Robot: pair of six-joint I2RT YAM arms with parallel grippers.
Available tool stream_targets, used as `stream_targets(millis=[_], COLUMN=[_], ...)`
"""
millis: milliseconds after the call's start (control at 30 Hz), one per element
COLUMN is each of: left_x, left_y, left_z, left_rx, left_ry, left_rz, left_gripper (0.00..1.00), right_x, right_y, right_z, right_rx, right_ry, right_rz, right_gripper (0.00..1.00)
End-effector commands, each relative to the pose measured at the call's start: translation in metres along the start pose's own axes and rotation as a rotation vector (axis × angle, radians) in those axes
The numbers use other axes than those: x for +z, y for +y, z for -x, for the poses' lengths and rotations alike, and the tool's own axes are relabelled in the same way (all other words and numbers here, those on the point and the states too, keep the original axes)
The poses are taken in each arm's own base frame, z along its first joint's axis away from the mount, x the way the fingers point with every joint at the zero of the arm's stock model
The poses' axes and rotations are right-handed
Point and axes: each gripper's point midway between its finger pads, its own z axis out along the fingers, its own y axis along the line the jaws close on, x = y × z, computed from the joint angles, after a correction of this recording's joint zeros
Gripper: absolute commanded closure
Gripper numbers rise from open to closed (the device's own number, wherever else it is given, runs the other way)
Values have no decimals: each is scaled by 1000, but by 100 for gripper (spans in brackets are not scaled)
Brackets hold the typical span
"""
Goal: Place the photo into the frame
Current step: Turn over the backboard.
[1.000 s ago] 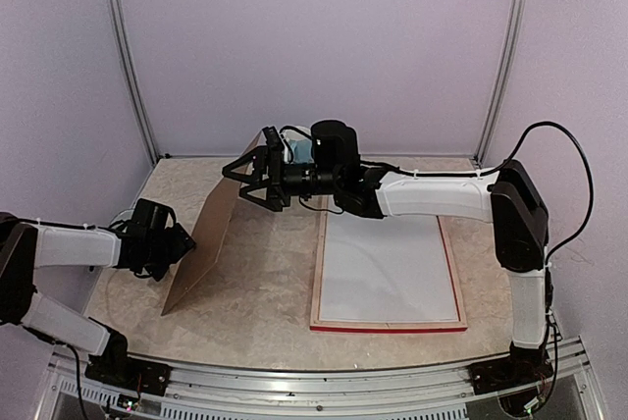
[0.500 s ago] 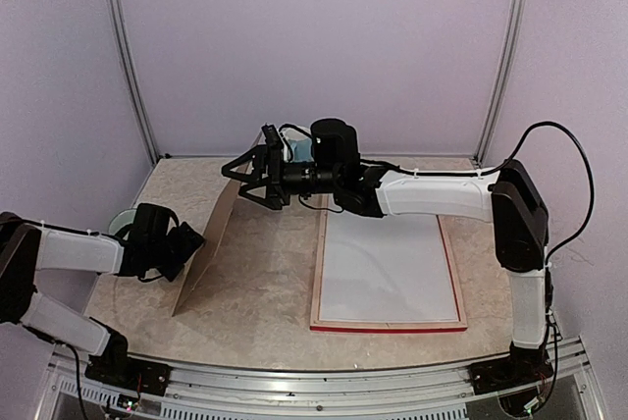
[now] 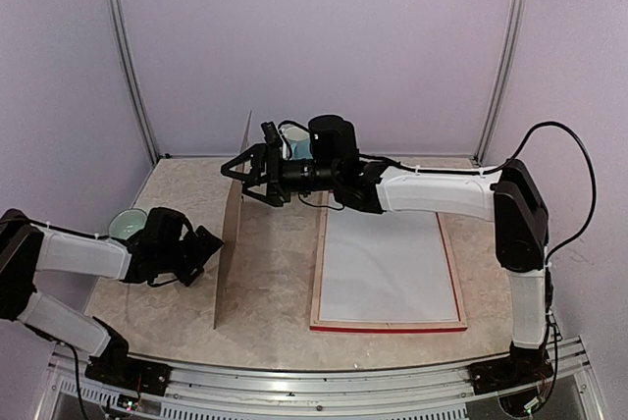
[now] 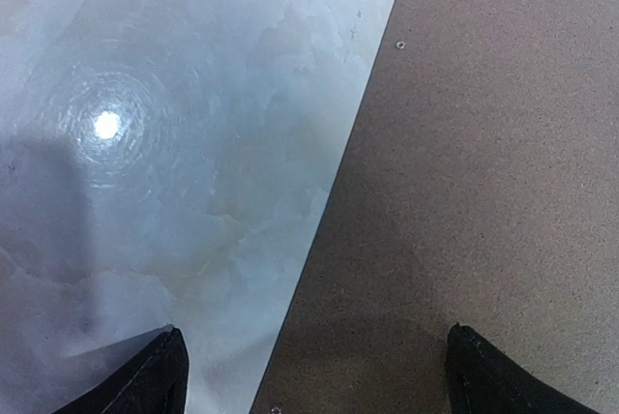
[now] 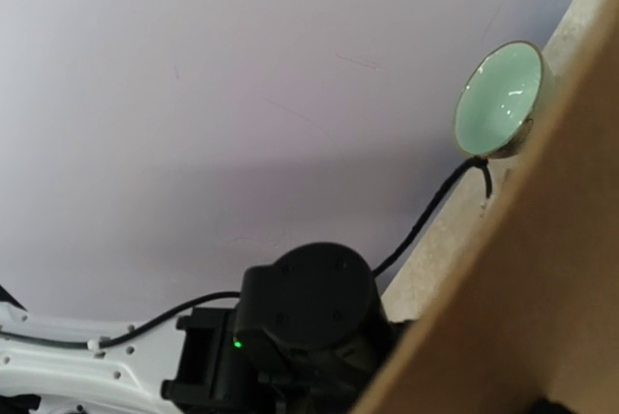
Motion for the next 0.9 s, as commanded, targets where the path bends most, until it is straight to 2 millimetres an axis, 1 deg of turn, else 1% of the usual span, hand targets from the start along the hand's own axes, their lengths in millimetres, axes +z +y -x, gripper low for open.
stream_targets(millis=[0, 167, 367, 533, 633, 733, 867], left_x=[4, 8, 11, 11, 9, 4, -14], left_y=[-7, -19, -34, -38, -39, -42, -63], left_z=[-23, -29, -27, -23, -16, -3, 20], left_rx=[10, 22, 42, 50, 43, 24, 0], left_ry=[91, 117, 123, 111, 97, 62, -2], left_rz=[-29, -67, -106, -115, -121, -145, -244], left_gripper=[9, 9, 9, 9, 9, 9, 9], right_x=[-4, -3, -3, -3, -2, -2, 0], right_y=[32, 36, 36, 36, 39, 41, 41], right_z=[11, 14, 12, 9, 8, 8, 7], right_rx=[-57, -70, -73, -73, -78, -82, -81], right_ry=[-23, -24, -17, -9, -5, -5, -1], right_rz=[41, 46, 51, 60, 72, 78, 82], right_gripper=[1, 1, 1, 1, 1, 1, 1])
